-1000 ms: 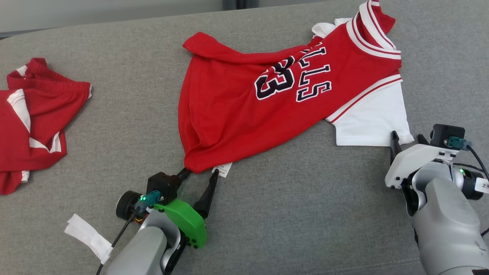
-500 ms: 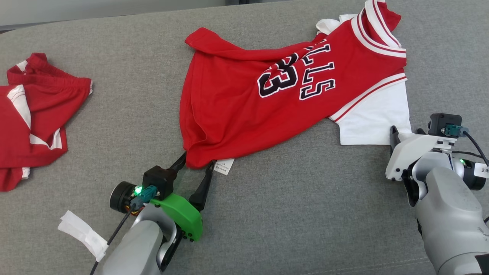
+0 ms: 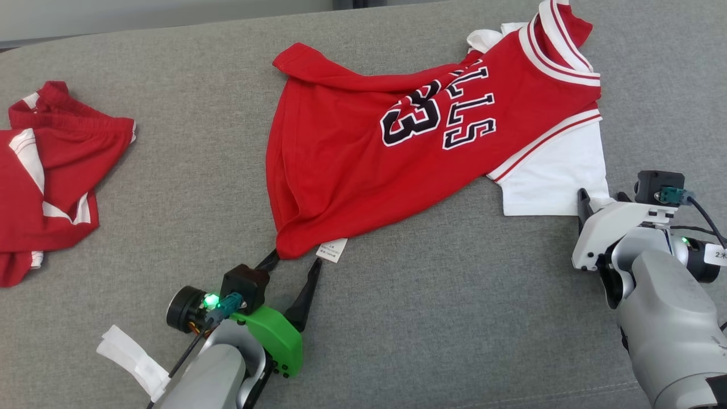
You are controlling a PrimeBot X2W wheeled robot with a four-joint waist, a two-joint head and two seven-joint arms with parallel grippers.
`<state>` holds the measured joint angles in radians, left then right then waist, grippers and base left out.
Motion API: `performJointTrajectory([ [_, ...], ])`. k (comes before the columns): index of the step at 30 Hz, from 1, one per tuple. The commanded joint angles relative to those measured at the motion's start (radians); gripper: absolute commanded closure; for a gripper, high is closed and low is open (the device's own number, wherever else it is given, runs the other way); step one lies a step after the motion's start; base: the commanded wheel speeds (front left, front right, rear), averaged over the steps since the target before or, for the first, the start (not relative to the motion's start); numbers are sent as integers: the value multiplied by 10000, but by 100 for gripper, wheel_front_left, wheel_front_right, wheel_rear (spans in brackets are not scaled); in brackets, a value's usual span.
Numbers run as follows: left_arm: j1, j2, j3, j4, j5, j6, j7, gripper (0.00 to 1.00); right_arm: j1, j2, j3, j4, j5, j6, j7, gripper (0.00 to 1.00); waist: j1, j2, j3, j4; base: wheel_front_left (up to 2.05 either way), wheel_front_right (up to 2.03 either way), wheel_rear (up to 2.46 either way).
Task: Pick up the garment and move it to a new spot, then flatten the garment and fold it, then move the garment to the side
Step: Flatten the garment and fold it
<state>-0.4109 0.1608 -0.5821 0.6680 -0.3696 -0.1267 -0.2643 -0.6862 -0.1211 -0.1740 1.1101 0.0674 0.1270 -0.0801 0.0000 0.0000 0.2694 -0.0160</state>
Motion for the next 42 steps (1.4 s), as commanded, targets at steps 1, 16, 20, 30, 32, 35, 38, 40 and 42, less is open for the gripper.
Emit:
performJointTrajectory([
  [1, -109, -42, -28, 88, -64, -33, 2, 0, 391, 296, 212, 532, 85, 69, 395, 0, 0, 0, 38, 1, 0, 0, 0],
  [16, -525, 114, -528, 252, -1137, -39, 1, 100, 334, -28, 944, 415, 1032, 33, 97, 100, 0, 0, -200, 15, 0, 0, 0],
  [20, -152, 411, -219, -941, -1613, -40, 0, 100, 354, -339, 789, -182, 1521, 27, -463, 100, 0, 0, -582, 35, 0, 0, 0],
  [30, 401, 1514, -363, -3571, -2384, -41, 0, 100, 802, -848, 1214, -2766, 2306, 29, -558, 100, 0, 0, -1464, -166, 0, 0, 0],
  [32, 410, 1633, -334, -4088, -2675, -41, 46, 100, 908, -953, 1278, -3549, 2423, 29, -415, 100, 0, 0, -1561, -210, 0, 0, 0],
  [35, 256, 1834, -335, -4866, -3187, -41, 327, 100, 1055, -1068, 1268, -4814, 2590, 29, -114, 100, 0, 0, -1634, -250, 0, 0, 0],
  [38, -44, 1987, -250, -5792, -3836, -41, 681, 100, 1150, -1123, 1111, -6328, 2805, 30, 328, 100, 0, 0, -1631, -293, 0, 0, 0],
  [40, -258, 2031, -131, -6308, -4293, -41, 903, 100, 1106, -1158, 1032, -7295, 2927, 32, 757, 100, 0, 0, -1531, -323, 0, 0, 0],
  [42, -728, 2194, -136, -6718, -4577, -41, 1228, 100, 849, -937, 941, -8157, 3551, 35, 1322, 100, 0, 0, -1317, -351, 0, 0, 0],
])
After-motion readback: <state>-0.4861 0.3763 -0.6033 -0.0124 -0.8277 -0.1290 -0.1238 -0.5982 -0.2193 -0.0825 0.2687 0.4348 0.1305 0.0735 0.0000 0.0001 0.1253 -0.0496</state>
